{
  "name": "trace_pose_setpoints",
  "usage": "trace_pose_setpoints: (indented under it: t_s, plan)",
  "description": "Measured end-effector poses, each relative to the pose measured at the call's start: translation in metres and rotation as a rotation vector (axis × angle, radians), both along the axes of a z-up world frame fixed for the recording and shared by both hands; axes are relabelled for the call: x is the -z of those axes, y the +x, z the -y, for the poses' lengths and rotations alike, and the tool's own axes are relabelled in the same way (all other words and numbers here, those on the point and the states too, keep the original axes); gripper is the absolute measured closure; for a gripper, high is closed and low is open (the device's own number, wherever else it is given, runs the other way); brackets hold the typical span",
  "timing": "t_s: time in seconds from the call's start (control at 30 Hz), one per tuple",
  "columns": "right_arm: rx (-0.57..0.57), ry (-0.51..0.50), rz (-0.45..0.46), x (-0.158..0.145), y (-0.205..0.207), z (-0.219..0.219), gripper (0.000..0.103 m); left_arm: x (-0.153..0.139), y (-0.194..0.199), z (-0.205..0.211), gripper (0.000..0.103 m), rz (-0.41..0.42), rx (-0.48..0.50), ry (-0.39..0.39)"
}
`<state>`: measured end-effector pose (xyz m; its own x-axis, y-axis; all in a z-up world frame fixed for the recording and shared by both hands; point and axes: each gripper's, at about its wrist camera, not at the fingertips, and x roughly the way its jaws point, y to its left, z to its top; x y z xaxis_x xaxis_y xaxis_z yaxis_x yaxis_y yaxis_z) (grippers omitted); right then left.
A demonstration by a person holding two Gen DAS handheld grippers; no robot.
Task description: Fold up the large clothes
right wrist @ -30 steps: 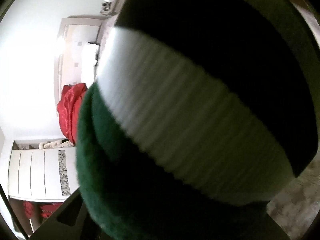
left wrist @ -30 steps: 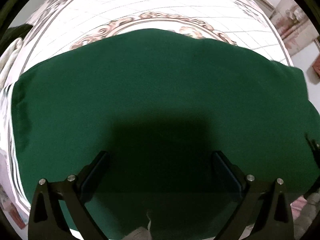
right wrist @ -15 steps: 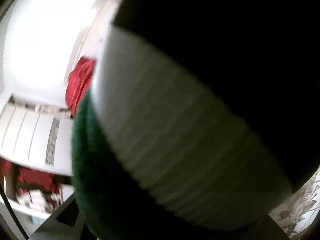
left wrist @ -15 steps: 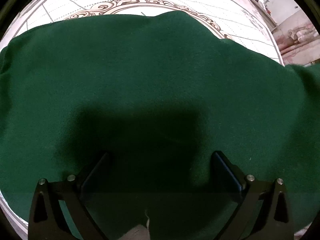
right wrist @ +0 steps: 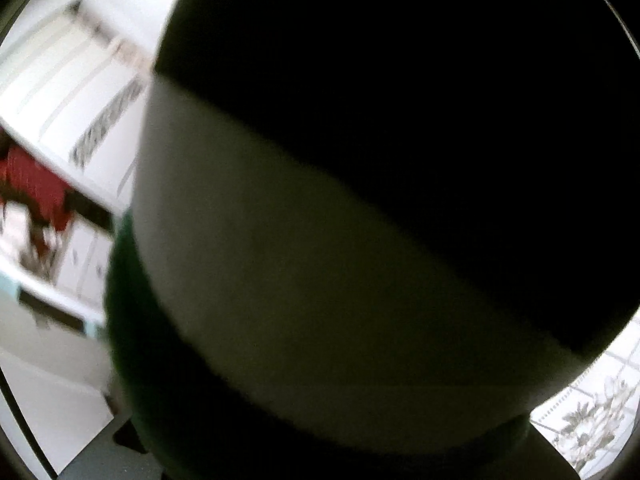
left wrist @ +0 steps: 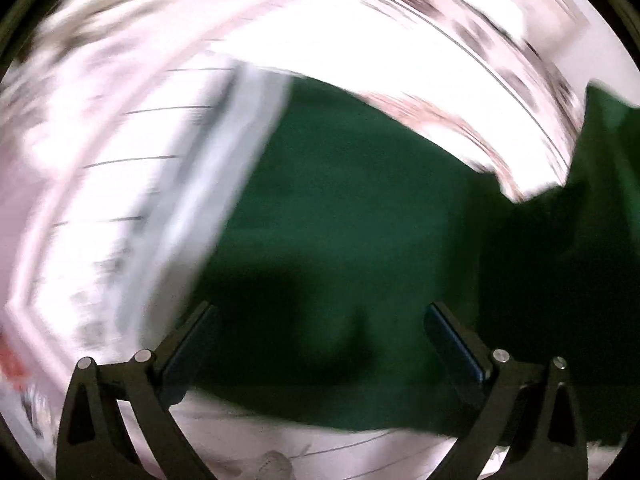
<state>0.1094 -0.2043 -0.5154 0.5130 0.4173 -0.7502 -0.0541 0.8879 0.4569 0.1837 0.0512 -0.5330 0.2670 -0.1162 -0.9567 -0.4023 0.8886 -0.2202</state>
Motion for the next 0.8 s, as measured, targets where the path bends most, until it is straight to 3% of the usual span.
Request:
trace_pose_setpoints:
  t_s: [0.17, 0.23, 0.33, 0.4, 0.47, 0.5, 0.53, 0.57, 0.6, 0.67, 0.7, 0.73, 0.8]
  plan:
    - [-0.229, -0.166, -0.007, 0.040, -0.011, -0.133, 0.085, -0.008, -0.077, -0.113, 0.000, -0.079, -0.238, 0.122]
    - [-0.331, -0.246, -0.035, 0.068, -0.020, -0.186, 0.085, -0.006, -0.102, -0.143, 0.000, -0.100, -0.313, 0.136]
    - [-0.491, -0.334, -0.116, 0.120, -0.040, -0.257, 0.085, -0.007, -0.125, -0.174, 0.000, -0.113, -0.398, 0.149]
    - [-0.585, -0.351, -0.237, 0.153, -0.050, -0.286, 0.078, -0.015, -0.137, -0.191, 0.000, -0.101, -0.428, 0.160]
    - [-0.619, -0.273, -0.288, 0.152, -0.054, -0.287, 0.060, -0.024, -0.131, -0.192, 0.000, -0.080, -0.444, 0.161]
    - [-0.637, -0.185, -0.330, 0.146, -0.054, -0.281, 0.051, -0.032, -0.128, -0.194, 0.000, -0.063, -0.451, 0.160]
    - [-0.647, -0.115, -0.366, 0.142, -0.054, -0.275, 0.027, -0.042, -0.130, -0.199, 0.000, -0.039, -0.452, 0.158]
    - [-0.653, -0.006, -0.414, 0.134, -0.053, -0.264, 0.017, -0.052, -0.126, -0.199, 0.000, -0.017, -0.448, 0.157]
    - [-0.648, 0.109, -0.453, 0.124, -0.053, -0.246, 0.017, -0.057, -0.122, -0.200, 0.000, -0.004, -0.445, 0.153]
    - [-0.628, 0.192, -0.486, 0.110, -0.044, -0.206, 0.017, -0.078, -0.112, -0.202, 0.000, 0.047, -0.440, 0.131]
    - [-0.602, 0.209, -0.489, 0.097, -0.020, -0.199, 0.017, -0.083, -0.106, -0.201, 0.000, 0.064, -0.438, 0.126]
    - [-0.566, 0.228, -0.486, 0.089, -0.006, -0.160, 0.017, -0.091, -0.098, -0.200, 0.000, 0.090, -0.427, 0.119]
    - [-0.460, 0.225, -0.492, 0.077, 0.034, -0.145, 0.017, -0.098, -0.081, -0.195, 0.000, 0.114, -0.388, 0.119]
